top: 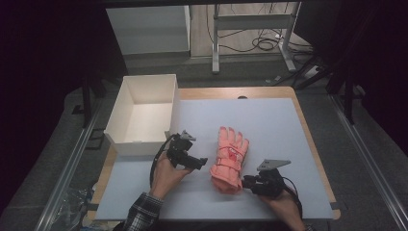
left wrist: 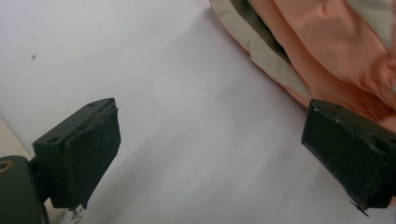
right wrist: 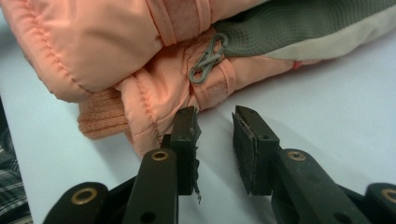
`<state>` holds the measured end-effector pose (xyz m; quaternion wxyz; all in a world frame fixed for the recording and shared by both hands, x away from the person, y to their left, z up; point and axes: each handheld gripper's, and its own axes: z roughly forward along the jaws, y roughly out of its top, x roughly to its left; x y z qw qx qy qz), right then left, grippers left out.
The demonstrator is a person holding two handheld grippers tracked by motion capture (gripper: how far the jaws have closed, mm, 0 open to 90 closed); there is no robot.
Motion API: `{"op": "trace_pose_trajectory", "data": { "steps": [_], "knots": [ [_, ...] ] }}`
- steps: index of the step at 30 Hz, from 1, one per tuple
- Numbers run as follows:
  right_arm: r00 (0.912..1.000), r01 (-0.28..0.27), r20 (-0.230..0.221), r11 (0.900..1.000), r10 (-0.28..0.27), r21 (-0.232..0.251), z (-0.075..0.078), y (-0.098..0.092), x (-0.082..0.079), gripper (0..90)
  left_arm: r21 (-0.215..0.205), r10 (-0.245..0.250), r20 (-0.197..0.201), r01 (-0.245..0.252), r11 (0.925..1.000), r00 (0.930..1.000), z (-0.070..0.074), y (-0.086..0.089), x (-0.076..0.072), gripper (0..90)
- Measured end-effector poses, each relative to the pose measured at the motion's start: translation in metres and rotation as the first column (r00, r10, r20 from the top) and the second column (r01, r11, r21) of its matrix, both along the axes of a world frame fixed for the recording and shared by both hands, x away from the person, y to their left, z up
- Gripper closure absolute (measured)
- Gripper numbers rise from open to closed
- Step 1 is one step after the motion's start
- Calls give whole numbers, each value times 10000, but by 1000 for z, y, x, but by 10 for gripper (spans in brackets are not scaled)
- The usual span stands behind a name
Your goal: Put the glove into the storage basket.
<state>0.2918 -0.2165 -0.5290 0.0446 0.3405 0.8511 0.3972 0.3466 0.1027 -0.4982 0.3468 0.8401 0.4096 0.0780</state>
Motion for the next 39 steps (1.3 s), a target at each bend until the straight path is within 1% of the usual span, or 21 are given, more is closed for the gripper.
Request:
{"op": "trace_pose_trajectory", "data": {
  "steps": [3, 8, 11, 14, 15, 19, 22, 25, 26, 27, 28, 29, 30, 31, 33, 34, 35, 36, 37, 38, 39],
  "knots": [
    [9999, -94, -45, 9999, 94, 71, -1, 5, -1, 693, 104, -172, 73, 171, 9998, 9998, 6, 7, -7, 41],
    [9997, -253, -71, 9996, 254, 108, -1, 14, -1, 689, 161, -324, 165, 322, 9994, 9993, 11, 10, -15, 38],
    [9989, -469, -3, 9989, 469, 51, -2, 25, -1, 688, 148, -410, 258, 406, 9991, 9988, 15, 14, -21, 40],
    [9985, -556, 16, 9984, 556, 46, -2, 30, 0, 687, 148, -483, 293, 478, 9987, 9984, 17, 18, -24, 41],
    [9979, -646, 46, 9979, 645, 12, -2, 35, 0, 687, 120, -487, 303, 484, 9988, 9984, 17, 19, -26, 43],
    [9970, -766, 85, 9971, 766, -8, -3, 42, 2, 685, 33, -532, 316, 531, 9986, 9981, 21, 26, -31, 45],
    [9963, -851, 113, 9963, 853, -137, -1, 44, 2, 666, -42, -653, 385, 655, 9978, 9971, 26, 26, -35, 42],
    [9973, -713, 141, 9973, 716, -194, 0, 38, 2, 651, -189, -902, 442, 911, 9957, 9949, 32, 20, -39, 34],
    [9983, -539, 200, 9982, 544, -248, 0, 30, 1, 632, -193, -991, 432, 1000, 9948, 9941, 33, 18, -40, 22],
    [9983, -539, 200, 9982, 544, -248, 0, 30, 1, 632, -284, -1063, 411, 1075, 9938, 9935, 34, 14, -40, 22],
    [9988, -430, 201, 9986, 436, -307, 1, 26, 1, 623, -384, -1157, 392, 1172, 9924, 9925, 35, 10, -41, 18],
    [9994, -209, 278, 9991, 219, -358, 2, 16, 1, 607, -494, -1341, 340, 1357, 9895, 9904, 38, 2, -41, 12],
    [9994, -80, 332, 9993, 92, -371, 2, 10, 2, 599, -530, -1406, 347, 1423, 9884, 9895, 40, -1, -41, 10],
    [9994, -80, 332, 9993, 92, -371, 2, 10, 2, 599, -530, -1406, 347, 1423, 9884, 9895, 40, -1, -41, 6],
    [9991, 181, 387, 9991, -166, -383, 4, 0, 2, 579, -593, -1474, 372, 1494, 9870, 9884, 43, -10, -41, 2],
    [9980, 466, 446, 9982, -449, -380, 5, -10, 3, 554, -574, -1480, 403, 1502, 9870, 9882, 44, -18, -40, 0],
    [9980, 466, 446, 9982, -449, -380, 5, -10, 3, 554, -574, -1480, 403, 1502, 9870, 9882, 44, -18, -40, 0],
    [9969, 601, 538, 9974, -579, -406, 6, -15, 4, 541, -537, -1515, 405, 1536, 9867, 9876, 44, -23, -40, 0],
    [9941, 883, 666, 9951, -853, -434, 7, -25, 6, 504, -337, -1525, 403, 1539, 9875, 9875, 41, -34, -39, 0],
    [9930, 975, 717, 9943, -943, -429, 7, -28, 7, 491, -225, -1505, 422, 1515, 9882, 9877, 40, -40, -38, 0],
    [9930, 975, 717, 9943, -943, -429, 7, -28, 7, 491, -225, -1505, 422, 1515, 9882, 9877, 40, -40, -38, 0]
  ]
}}
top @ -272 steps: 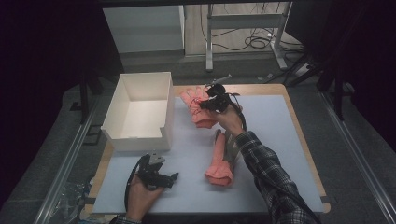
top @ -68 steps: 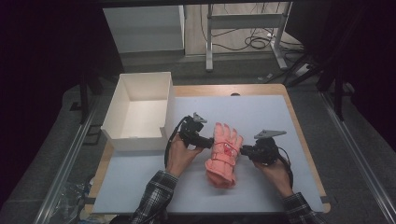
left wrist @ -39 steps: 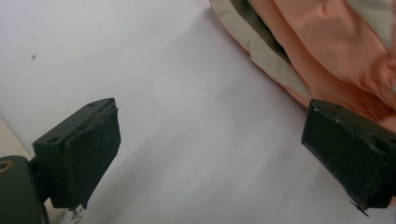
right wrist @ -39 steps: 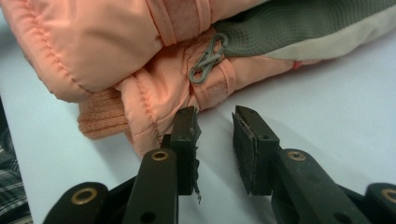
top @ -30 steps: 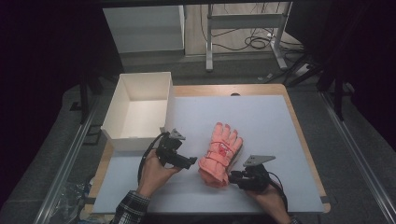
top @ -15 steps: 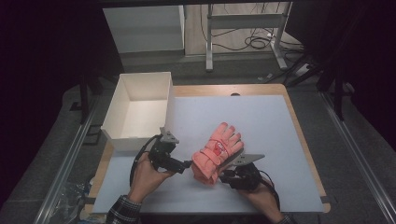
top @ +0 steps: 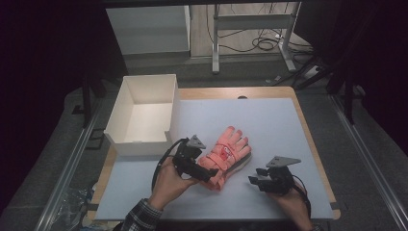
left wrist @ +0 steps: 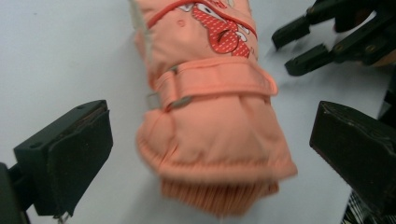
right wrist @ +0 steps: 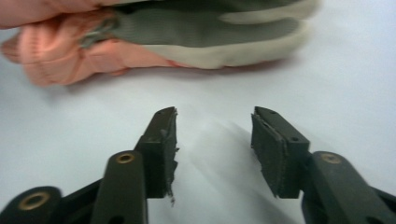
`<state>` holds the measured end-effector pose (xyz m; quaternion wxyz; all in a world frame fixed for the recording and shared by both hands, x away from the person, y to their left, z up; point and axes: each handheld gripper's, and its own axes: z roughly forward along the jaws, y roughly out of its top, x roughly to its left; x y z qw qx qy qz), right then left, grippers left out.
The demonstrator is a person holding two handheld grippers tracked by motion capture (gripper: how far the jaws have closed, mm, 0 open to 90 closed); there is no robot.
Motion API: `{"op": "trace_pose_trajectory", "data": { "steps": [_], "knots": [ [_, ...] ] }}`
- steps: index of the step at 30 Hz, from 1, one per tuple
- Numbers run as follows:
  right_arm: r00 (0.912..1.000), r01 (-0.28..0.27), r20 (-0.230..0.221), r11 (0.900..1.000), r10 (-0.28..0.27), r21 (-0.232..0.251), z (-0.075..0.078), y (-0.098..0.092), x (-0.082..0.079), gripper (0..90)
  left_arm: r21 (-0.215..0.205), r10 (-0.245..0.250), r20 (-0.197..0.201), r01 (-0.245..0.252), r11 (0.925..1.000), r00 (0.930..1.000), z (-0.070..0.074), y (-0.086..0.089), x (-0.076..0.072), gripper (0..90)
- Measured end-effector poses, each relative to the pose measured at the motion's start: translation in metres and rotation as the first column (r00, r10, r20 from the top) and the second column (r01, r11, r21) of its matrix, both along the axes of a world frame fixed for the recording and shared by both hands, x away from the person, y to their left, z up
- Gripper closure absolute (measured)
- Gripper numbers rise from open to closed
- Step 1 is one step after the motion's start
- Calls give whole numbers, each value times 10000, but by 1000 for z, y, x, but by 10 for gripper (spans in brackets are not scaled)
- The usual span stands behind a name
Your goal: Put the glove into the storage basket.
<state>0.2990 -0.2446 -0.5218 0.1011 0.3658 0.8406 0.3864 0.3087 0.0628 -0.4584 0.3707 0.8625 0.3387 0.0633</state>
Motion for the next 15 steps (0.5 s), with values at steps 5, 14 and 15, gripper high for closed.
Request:
{"op": "trace_pose_trajectory", "data": {
  "steps": [5, 14, 15],
  "knots": [
    [9974, 644, 319, 9978, -639, -174, 0, -19, 4, 437, 632, 253, 227, -266, 9976, 9994, -10, -27, 6, 0],
    [9911, 1269, 423, 9918, -1261, -157, -1, -39, 10, 416, 1831, 695, -232, -641, 9810, 9973, -46, -56, 22, 0],
    [9906, 1318, 404, 9911, -1310, -186, -3, -40, 10, 413, 2032, 709, -376, -618, 9772, 9968, -53, -58, 21, 0]
  ]
}}
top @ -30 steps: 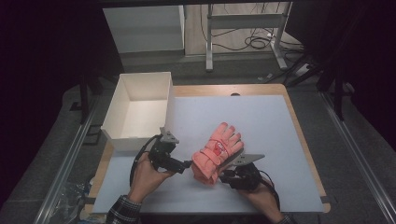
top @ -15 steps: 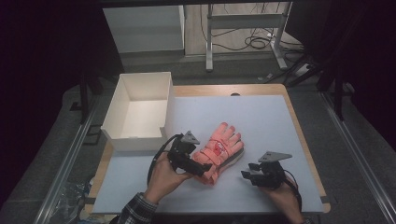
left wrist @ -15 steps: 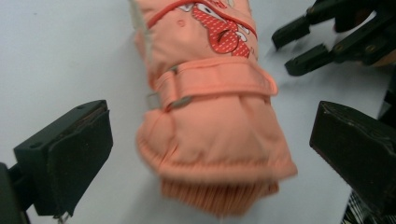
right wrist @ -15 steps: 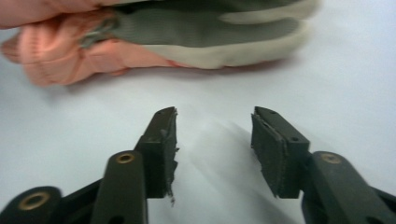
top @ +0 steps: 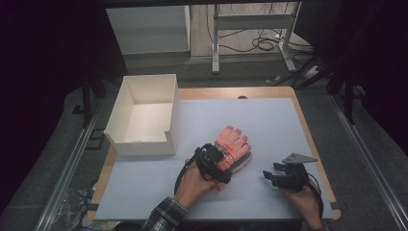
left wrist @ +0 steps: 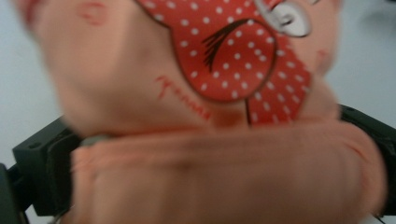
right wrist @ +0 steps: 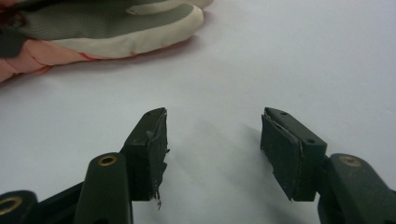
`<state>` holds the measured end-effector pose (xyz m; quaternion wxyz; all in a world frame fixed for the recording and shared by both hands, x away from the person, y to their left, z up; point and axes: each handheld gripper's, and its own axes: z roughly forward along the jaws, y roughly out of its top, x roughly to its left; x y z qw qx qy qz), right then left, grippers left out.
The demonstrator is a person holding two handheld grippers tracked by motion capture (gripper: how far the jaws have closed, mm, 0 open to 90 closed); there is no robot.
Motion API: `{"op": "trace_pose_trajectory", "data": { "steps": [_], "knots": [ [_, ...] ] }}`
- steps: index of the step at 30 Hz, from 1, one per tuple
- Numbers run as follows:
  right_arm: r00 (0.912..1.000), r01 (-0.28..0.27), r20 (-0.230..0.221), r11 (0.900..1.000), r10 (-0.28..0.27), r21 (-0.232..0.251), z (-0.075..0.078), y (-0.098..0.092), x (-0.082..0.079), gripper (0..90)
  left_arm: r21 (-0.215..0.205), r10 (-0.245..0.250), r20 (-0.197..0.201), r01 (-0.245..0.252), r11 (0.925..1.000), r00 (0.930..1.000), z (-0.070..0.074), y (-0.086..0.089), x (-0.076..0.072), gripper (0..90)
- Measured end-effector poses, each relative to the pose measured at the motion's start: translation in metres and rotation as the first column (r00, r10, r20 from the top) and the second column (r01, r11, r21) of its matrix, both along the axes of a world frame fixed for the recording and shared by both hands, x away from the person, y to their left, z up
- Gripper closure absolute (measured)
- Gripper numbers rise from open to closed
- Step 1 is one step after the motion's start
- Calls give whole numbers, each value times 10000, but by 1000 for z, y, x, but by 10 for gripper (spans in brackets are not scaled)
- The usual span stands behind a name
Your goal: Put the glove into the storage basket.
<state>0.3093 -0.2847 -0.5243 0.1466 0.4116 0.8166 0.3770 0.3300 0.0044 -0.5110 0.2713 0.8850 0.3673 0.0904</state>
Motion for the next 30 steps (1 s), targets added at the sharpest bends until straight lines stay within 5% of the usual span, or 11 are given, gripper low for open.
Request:
{"op": "trace_pose_trajectory", "data": {
  "steps": [9, 15, 19, 23, 30],
  "knots": [
    [10000, 30, 51, 9999, -30, 97, -2, -3, 2, 412, 315, -50, -412, 63, 9995, 9991, -13, -9, 1, 53],
    [10000, 33, 93, 9999, -34, 141, -3, -3, 2, 411, 79, -362, -627, 368, 9993, 9974, -5, -4, 1, 351],
    [10000, 5, 79, 9998, -6, 209, -3, -4, 2, 412, -366, -704, -904, 673, 9971, 9934, -2, 2, 5, 463],
    [9998, 52, 202, 9999, -54, 91, -3, -5, 2, 398, -723, -965, -1128, 887, 9934, 9889, 0, 8, 10, 486],
    [9974, 309, 675, 9979, -271, -566, -2, -6, 5, 276, -412, -1008, -898, 974, 9944, 9908, 9, 9, 9, 495]
  ]
}}
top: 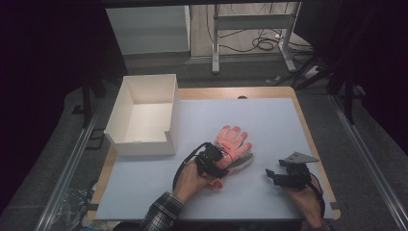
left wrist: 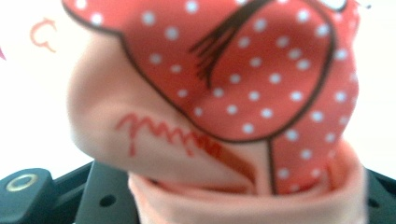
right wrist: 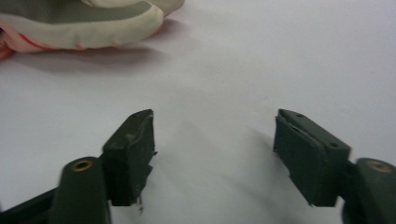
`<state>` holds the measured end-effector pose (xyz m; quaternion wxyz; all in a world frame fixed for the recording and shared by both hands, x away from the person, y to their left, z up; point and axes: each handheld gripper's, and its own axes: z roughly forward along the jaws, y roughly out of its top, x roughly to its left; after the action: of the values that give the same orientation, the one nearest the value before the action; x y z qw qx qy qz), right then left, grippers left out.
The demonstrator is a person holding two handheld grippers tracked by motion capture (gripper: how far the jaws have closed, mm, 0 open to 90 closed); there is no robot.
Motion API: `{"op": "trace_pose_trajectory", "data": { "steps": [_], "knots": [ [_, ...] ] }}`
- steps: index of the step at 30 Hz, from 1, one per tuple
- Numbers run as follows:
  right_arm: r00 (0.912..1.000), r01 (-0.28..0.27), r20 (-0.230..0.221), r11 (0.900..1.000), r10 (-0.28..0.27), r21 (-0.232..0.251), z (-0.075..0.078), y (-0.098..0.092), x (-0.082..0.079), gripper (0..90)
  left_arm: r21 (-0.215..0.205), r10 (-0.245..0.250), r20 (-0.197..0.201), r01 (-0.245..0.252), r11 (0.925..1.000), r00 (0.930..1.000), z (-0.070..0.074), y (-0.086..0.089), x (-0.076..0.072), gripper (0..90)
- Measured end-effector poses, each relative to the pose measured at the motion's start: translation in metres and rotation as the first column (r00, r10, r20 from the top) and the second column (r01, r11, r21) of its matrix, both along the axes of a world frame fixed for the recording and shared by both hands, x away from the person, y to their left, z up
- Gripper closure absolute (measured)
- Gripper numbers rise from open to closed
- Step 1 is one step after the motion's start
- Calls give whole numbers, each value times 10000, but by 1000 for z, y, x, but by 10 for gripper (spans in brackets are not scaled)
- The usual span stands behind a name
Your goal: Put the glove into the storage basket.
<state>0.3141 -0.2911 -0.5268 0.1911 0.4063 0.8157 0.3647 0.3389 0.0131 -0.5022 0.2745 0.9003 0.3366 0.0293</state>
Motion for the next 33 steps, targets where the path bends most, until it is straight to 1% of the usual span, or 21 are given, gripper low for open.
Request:
{"op": "trace_pose_trajectory", "data": {
  "steps": [1, 2, 3, 6, 7, 8, 9, 10, 14, 15, 16, 17, 18, 24, 27, 28, 33],
  "knots": [
    [10000, -16, -19, 10000, 16, -54, 0, 0, 0, 258, 40, 24, 21, -24, 10000, 10000, 2, 1, 1, 495],
    [9999, -78, -151, 9999, 76, -152, -1, 1, 2, 217, 7, 82, 33, -82, 10000, 10000, 5, 4, 3, 495],
    [9996, -144, -227, 9996, 139, -229, -1, 2, 2, 195, -22, 90, 21, -90, 10000, 10000, 7, 5, 4, 495],
    [9990, -380, -253, 9976, 365, -580, -2, 7, 2, 140, -62, 139, 2, -139, 9999, 9999, 11, 8, 5, 494],
    [9989, -405, -262, 9971, 389, -644, -3, 8, 2, 124, -94, 198, 70, -197, 9998, 9998, 15, 9, 7, 493],
    [9988, -403, -294, 9973, 386, -618, -3, 7, 2, 120, -94, 198, 70, -197, 9998, 9998, 15, 9, 7, 493],
    [9987, -413, -312, 9974, 395, -598, -3, 7, 2, 113, -114, 245, 90, -244, 9996, 9997, 21, 11, 8, 492],
    [9987, -413, -312, 9974, 395, -598, -3, 7, 2, 113, -114, 245, 90, -244, 9996, 9997, 21, 11, 8, 491],
    [9988, -424, -278, 9968, 406, -678, -4, 8, 2, 89, -135, 343, 191, -341, 9993, 9992, 32, 15, 13, 490],
    [9982, -505, -358, 9966, 482, -652, -4, 8, 2, 59, -156, 392, 210, -388, 9991, 9990, 37, 17, 15, 488],
    [9982, -505, -358, 9966, 482, -652, -4, 8, 2, 59, -156, 392, 210, -388, 9991, 9990, 37, 17, 15, 488],
    [9980, -537, -368, 9961, 512, -701, -4, 9, 2, 49, -136, 432, 211, -429, 9990, 9988, 43, 19, 18, 488],
    [9979, -556, -374, 9961, 531, -692, -5, 9, 2, 46, -138, 448, 203, -445, 9989, 9988, 45, 20, 20, 487],
    [9980, -553, -355, 9959, 529, -717, -5, 9, 2, 35, -198, 571, 177, -567, 9982, 9982, 56, 25, 28, 485],
    [9980, -542, -370, 9959, 517, -723, -5, 9, 3, 21, -163, 681, 298, -676, 9976, 9972, 65, 28, 33, 485],
    [9980, -542, -370, 9959, 517, -723, -5, 9, 3, 21, -163, 681, 298, -676, 9976, 9972, 65, 28, 33, 485],
    [9981, -509, -390, 9961, 481, -726, -5, 9, 3, 15, -138, 752, 398, -747, 9971, 9964, 79, 31, 40, 484]
  ]
}}
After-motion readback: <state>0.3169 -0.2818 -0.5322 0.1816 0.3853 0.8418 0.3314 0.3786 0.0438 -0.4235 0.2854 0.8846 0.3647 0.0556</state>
